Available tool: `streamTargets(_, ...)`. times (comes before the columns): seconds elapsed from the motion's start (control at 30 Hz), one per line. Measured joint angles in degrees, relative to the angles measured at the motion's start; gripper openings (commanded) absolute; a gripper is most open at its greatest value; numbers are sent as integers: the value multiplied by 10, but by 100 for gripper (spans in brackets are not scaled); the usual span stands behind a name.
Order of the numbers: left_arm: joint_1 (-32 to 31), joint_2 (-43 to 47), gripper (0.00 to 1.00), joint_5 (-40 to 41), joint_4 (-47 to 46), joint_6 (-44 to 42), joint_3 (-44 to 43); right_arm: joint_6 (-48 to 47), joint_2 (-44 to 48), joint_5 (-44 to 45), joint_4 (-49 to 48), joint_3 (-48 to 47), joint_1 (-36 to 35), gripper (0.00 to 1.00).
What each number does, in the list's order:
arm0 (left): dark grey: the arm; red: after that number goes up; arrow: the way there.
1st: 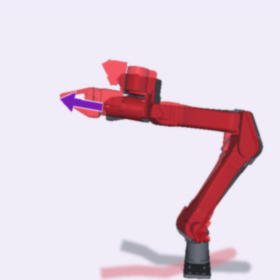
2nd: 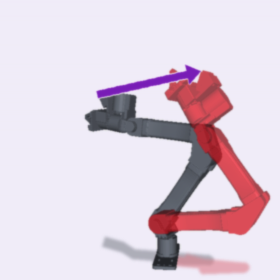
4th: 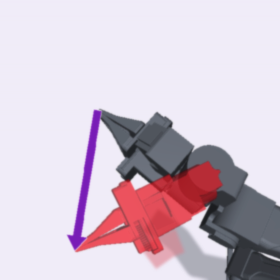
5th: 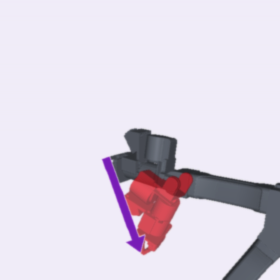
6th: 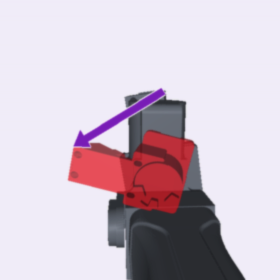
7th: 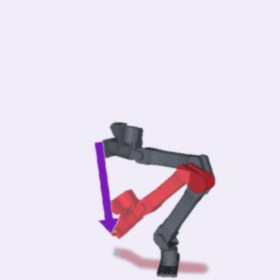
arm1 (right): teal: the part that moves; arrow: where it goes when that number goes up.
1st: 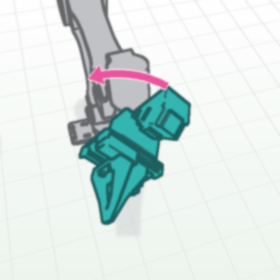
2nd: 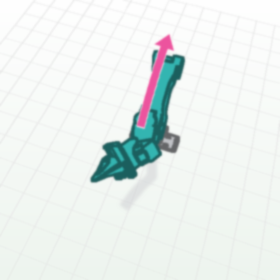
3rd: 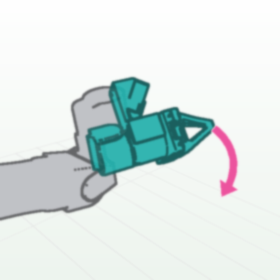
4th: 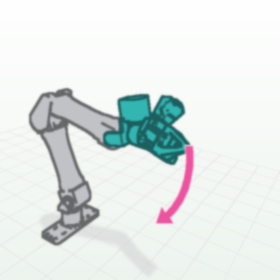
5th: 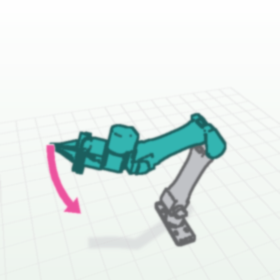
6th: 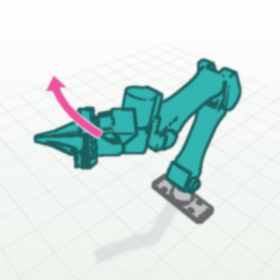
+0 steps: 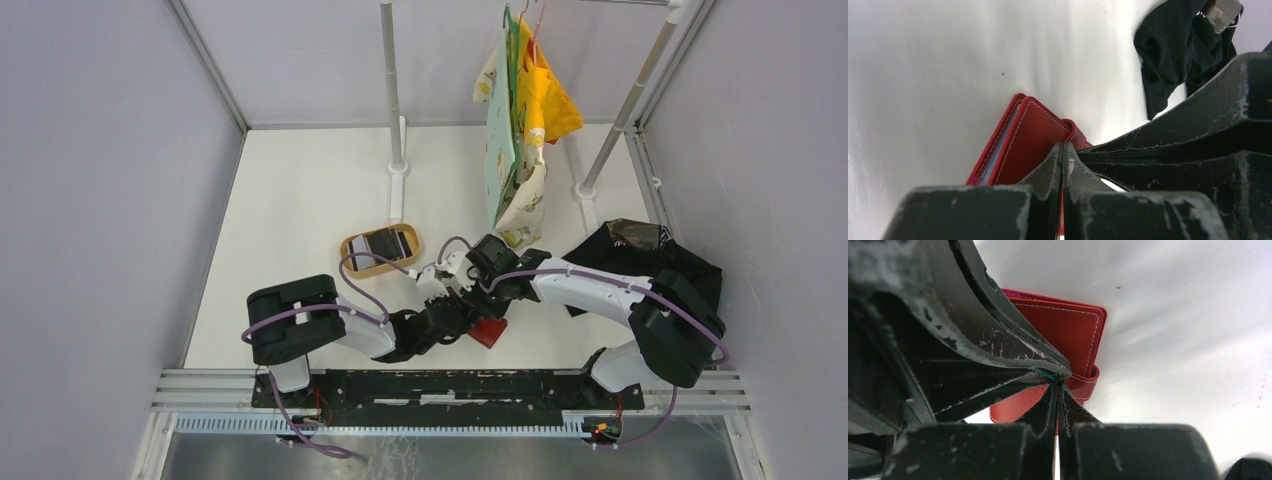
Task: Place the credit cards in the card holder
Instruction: Close the card holder at the center of the board.
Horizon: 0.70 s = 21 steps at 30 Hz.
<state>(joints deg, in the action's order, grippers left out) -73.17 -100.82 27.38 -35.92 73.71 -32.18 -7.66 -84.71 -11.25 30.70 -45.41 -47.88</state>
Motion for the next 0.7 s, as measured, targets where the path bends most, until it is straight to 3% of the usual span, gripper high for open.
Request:
streamTargets(0.4, -6, 1, 2, 16, 28, 14, -10, 77, -13, 40, 1, -6, -20, 3)
streamTargets(0.7, -21, 3, 2, 58, 122, 119, -43, 86, -48, 69, 42, -43, -37, 4)
